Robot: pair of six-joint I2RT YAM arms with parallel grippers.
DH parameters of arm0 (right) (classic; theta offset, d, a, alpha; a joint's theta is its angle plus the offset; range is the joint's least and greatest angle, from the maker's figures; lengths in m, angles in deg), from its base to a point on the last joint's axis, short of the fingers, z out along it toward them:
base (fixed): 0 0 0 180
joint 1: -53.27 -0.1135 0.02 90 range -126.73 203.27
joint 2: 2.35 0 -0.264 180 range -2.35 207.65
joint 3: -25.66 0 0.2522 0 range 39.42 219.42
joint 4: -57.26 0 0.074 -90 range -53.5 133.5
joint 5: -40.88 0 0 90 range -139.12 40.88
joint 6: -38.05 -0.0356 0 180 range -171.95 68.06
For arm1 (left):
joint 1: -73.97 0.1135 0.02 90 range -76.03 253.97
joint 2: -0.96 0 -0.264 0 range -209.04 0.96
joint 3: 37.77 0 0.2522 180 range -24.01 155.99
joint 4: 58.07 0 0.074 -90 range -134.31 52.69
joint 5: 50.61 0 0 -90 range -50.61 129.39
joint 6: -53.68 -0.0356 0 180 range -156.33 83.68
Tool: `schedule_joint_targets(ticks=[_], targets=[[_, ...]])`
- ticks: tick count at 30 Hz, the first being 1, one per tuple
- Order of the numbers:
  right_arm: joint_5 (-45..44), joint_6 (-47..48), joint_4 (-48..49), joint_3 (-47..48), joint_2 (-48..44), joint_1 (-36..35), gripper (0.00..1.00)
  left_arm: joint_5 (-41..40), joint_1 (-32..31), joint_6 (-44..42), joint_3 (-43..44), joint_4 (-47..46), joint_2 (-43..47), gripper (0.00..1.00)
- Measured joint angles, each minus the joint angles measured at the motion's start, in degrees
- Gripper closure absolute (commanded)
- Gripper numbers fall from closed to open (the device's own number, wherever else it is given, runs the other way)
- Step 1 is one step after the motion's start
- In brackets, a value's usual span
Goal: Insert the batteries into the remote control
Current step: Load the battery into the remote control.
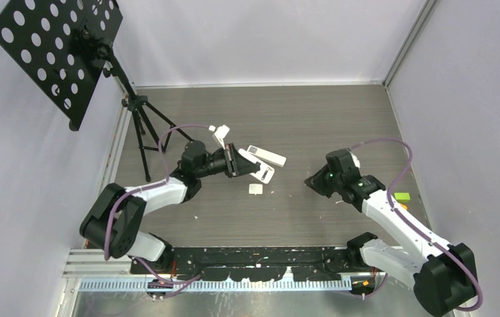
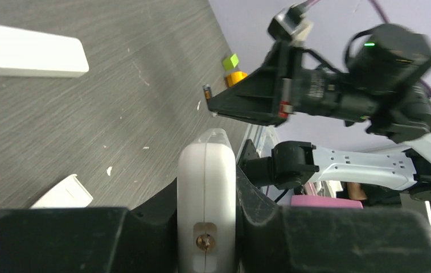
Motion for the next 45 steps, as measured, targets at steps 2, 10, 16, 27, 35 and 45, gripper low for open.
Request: schedule_joint_targets(ticks=[2,10,16,27,35,45], targets=[[2.73,-0.07,2.34,1.75,-0.33,-3.65,0.9,0.79,-0.81,0.15,1.99,1.88,-2.93,1.0],[7.58,-1.42,9.18,6.88,0.2,-13.88,0.9,2.12,-3.63,1.05,7.1,8.9,-8.17,1.0],[8.37,-2.38,10.71,7.04,3.3,-15.85,0.9,2.08,-3.67,0.68,8.59,12.55,-8.61,1.0],[8.96,-4.2,10.67,8.24,5.49,-18.25,0.89,1.81,-3.67,0.5,8.59,14.12,-8.74,1.0],[9.31,-5.86,9.46,8.87,7.37,-18.32,0.89,0.39,-3.67,0.52,8.59,14.08,-8.76,1.0],[9.55,-6.95,8.52,8.87,7.39,-18.34,0.88,-0.07,-3.67,1.33,8.59,13.7,-8.76,1.0]])
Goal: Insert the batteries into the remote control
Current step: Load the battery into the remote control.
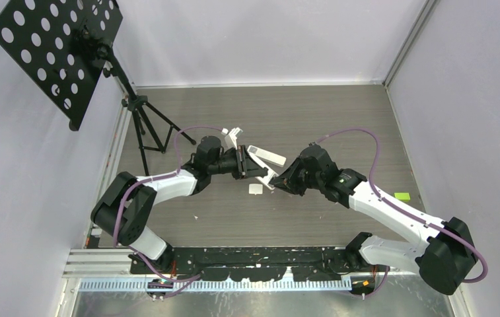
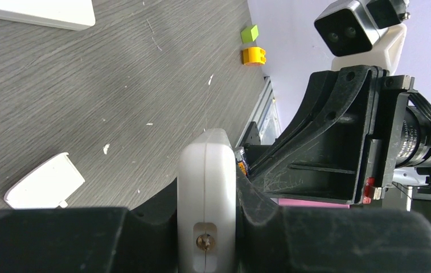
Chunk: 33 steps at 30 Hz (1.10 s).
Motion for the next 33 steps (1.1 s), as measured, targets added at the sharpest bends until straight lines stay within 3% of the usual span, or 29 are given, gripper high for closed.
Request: schedule_joint_targets(ticks=[13,33], targets=[[0.61,-1.11,-0.07,-0.02,0.83,0.0,0.87,0.02,0.0,1.44,0.0,-1.9,0.02,1.0],[0.11,-2.99,0.02,-0.35,1.88,0.0,0.67,0.61,0.0,2.32,0.0,-2.23,0.02,1.0]])
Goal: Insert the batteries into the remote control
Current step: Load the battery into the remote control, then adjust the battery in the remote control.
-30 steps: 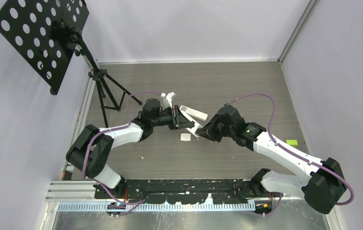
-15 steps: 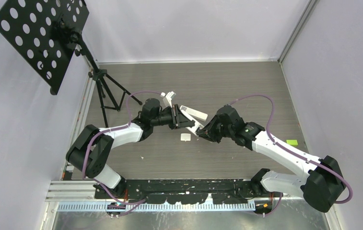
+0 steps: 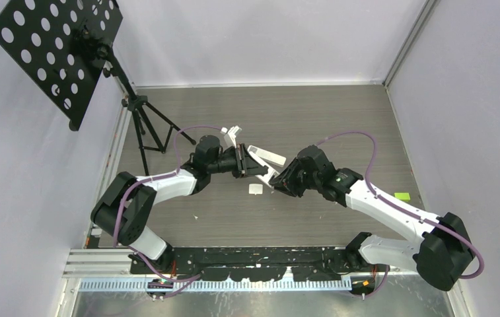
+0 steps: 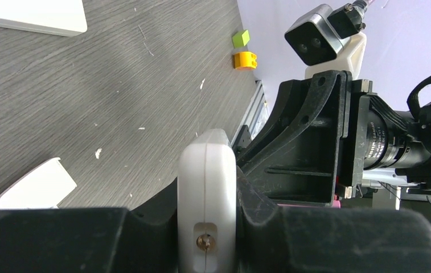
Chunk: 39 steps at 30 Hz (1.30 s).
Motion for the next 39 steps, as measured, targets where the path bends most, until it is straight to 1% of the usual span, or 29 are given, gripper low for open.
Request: schedule_joint_targets(ticks=[2,4,10,14,17,20,27,29,32,35,39], targets=[[-0.24,-0.02,0.11,0.0,0.24,0.0,0.63,0.2,0.09,0.33,0.0,-0.02,0.0,1.0],[-0.42,-0.07,0.07,0.0,0.33,0.0,0.58,0.31,0.07,0.48,0.0,0.02,0.0,1.0],[-0.57,0.46,0.13,-0.17,-1.16,0.0,0.3,1.38,0.11,1.92,0.09,0.46,0.09,1.0],[-0.61,1.57,0.68,-0.72,-5.16,0.0,0.22,3.19,0.04,2.6,0.79,2.84,0.61,1.0],[-0.63,2.91,0.87,-1.75,-8.7,0.0,0.19,4.96,0.04,3.23,1.88,4.9,0.87,1.0],[-0.61,5.6,0.74,-3.41,-12.57,0.0,0.18,8.07,0.07,3.41,3.19,7.15,1.22,1.0],[0.92,16.06,-0.37,-5.53,-22.97,0.0,0.11,16.17,0.04,3.45,5.14,11.08,1.49,1.0],[1.95,18.51,-0.35,-5.92,-25.18,0.0,0.07,17.88,0.04,3.65,5.14,12.09,1.57,1.0],[4.83,21.66,0.98,-7.08,-26.58,0.0,0.05,20.24,0.02,3.74,5.14,14.75,2.4,1.0],[7.78,23.65,3.19,-8.66,-25.62,0.0,0.05,22.03,-0.11,2.71,5.38,19.08,4.15,1.0],[11.39,24.76,7.08,-10.84,-22.75,-0.52,0.05,23.39,-0.61,-4.57,9.94,32.24,5.18,1.0]])
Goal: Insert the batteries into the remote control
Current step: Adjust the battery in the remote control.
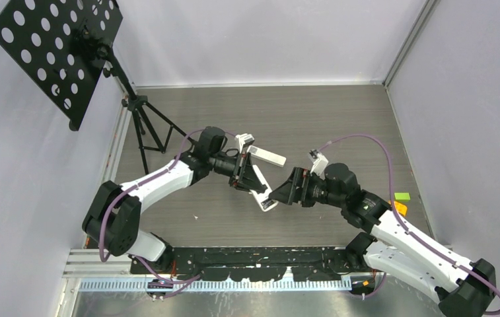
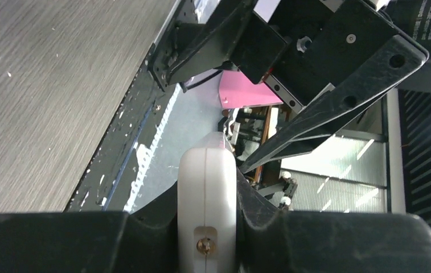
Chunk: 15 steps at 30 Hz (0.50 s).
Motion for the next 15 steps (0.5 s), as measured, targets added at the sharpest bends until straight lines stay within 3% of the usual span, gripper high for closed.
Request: schedule_joint_targets(ticks=[7,15], targets=[[4.52,1.25,6.4,-0.9,2.93,-1.9,0.03,0.46,-0.96,-8.57,2.38,13.33,-0.02,1.0],[7.93,3.02,11.85,-1.42,4.74,-4.13,0.03,1.09,-1.2,-10.23,2.38,16.26,-1.88,1.0]])
